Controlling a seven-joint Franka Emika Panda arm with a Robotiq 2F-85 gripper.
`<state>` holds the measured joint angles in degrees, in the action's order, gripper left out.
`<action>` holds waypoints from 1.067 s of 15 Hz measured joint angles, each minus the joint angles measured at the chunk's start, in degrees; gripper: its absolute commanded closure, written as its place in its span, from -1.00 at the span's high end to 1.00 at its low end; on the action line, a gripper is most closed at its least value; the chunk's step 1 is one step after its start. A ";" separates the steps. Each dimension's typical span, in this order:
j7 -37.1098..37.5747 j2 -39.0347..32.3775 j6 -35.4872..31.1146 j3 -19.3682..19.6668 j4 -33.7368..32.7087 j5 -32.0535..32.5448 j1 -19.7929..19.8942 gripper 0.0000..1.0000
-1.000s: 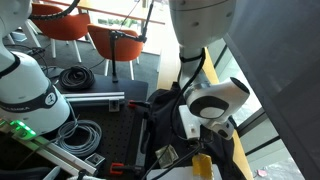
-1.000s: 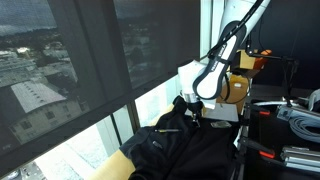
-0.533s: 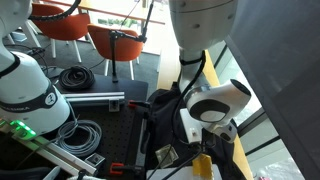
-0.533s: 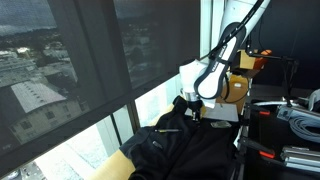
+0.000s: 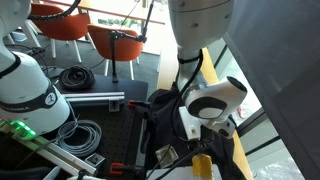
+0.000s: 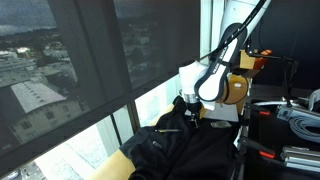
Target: Close the zip of the jersey
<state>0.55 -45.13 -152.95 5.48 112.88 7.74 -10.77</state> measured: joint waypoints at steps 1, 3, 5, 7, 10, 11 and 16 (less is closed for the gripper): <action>0.00 0.00 0.00 0.00 0.00 0.00 -0.02 0.98; 0.00 -0.01 0.00 0.00 0.00 0.00 -0.04 0.98; 0.00 -0.08 0.00 0.00 0.02 0.00 -0.05 0.86; 0.00 -0.32 0.00 0.00 0.07 0.00 -0.05 0.51; 0.00 -0.61 0.00 0.00 0.08 0.00 0.00 -0.03; 0.00 -0.65 0.00 0.00 0.07 0.00 0.06 -0.16; 0.01 -0.79 0.00 0.05 0.07 0.00 0.40 -0.90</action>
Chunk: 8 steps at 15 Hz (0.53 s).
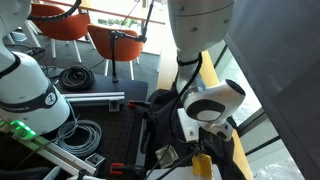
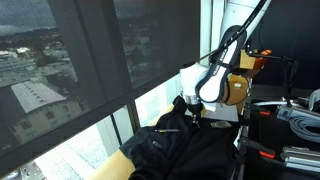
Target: Close the zip of the jersey
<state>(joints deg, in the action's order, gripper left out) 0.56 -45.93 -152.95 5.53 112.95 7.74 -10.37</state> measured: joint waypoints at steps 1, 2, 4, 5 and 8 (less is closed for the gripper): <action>0.00 0.00 0.00 0.06 -0.02 0.00 0.05 -0.98; 0.00 0.00 -0.01 0.06 -0.06 0.00 0.07 -1.00; 0.00 0.00 -0.01 0.06 -0.07 0.00 0.06 -1.00; 0.00 0.00 -0.02 0.06 -0.08 0.00 0.04 -0.98; 0.00 0.00 -0.02 0.06 -0.07 0.00 0.02 -0.98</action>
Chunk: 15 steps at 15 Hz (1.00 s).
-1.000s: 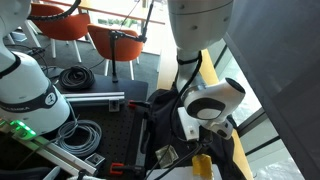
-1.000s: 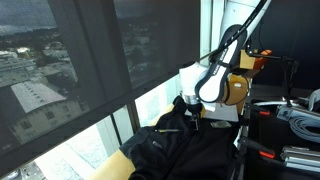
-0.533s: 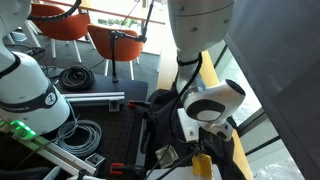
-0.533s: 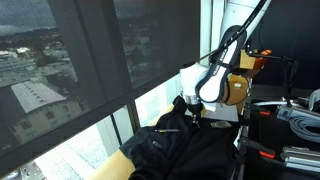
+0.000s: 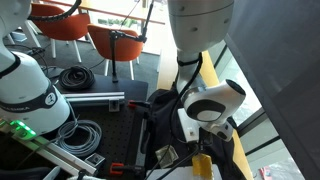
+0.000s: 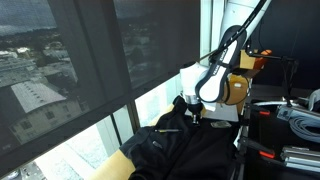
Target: Close the zip of the jersey
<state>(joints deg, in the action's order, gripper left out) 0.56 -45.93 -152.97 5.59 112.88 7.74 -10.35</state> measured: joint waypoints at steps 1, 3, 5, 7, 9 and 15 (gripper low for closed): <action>0.00 0.00 0.00 0.00 0.00 0.00 -0.02 -0.98; 0.00 0.00 0.00 0.00 -0.02 0.00 -0.15 -0.98; 0.00 0.01 0.00 0.00 -0.17 0.00 -0.51 -0.98; 0.00 0.01 0.00 0.01 -0.46 0.28 -1.03 -0.98; 0.56 0.01 0.00 0.04 -0.67 1.29 -1.67 -0.98; 3.23 -0.56 0.01 0.09 -0.93 4.32 -4.66 -0.98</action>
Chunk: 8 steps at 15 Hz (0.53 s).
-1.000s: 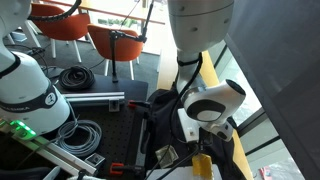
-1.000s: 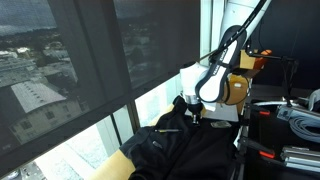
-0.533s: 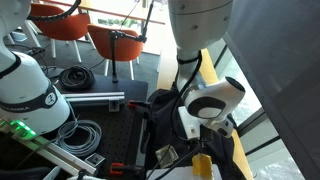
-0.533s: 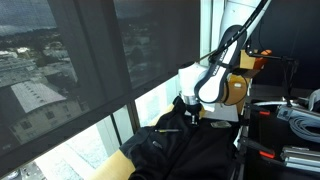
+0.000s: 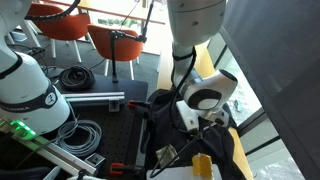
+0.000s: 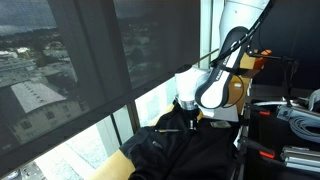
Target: Close the zip of the jersey
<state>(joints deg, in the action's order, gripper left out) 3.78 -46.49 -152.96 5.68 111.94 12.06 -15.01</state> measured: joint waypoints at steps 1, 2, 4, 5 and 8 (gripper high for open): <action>0.42 -0.16 0.03 0.02 -0.23 0.38 -0.64 -0.98; 0.86 -0.34 0.14 0.04 -0.60 0.82 -1.35 -0.98; 1.71 -0.70 0.59 0.17 -1.36 1.75 -2.75 -0.98; 2.15 -0.85 0.92 0.24 -1.77 2.30 -3.41 -0.98; 3.00 -1.73 2.75 0.38 -3.66 3.37 -5.15 -0.98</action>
<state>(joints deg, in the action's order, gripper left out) 6.79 -48.21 -150.21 6.06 108.28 15.44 -20.16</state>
